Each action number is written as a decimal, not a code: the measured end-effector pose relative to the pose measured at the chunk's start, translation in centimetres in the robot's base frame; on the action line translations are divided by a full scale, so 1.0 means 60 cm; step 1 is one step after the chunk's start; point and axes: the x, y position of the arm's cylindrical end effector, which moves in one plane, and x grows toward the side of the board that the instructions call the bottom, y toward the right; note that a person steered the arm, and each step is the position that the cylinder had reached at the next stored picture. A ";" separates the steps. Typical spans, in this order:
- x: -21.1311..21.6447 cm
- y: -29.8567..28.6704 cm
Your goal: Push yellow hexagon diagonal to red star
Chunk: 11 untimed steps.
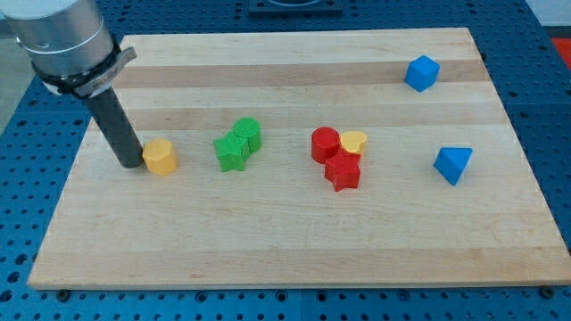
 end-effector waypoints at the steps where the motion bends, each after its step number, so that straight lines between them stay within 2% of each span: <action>1: -0.038 0.002; 3: 0.029 0.069; 4: 0.100 0.118; 6: 0.121 0.108; 7: 0.150 0.060; 8: 0.160 0.060; 10: 0.088 0.185; 11: 0.088 0.198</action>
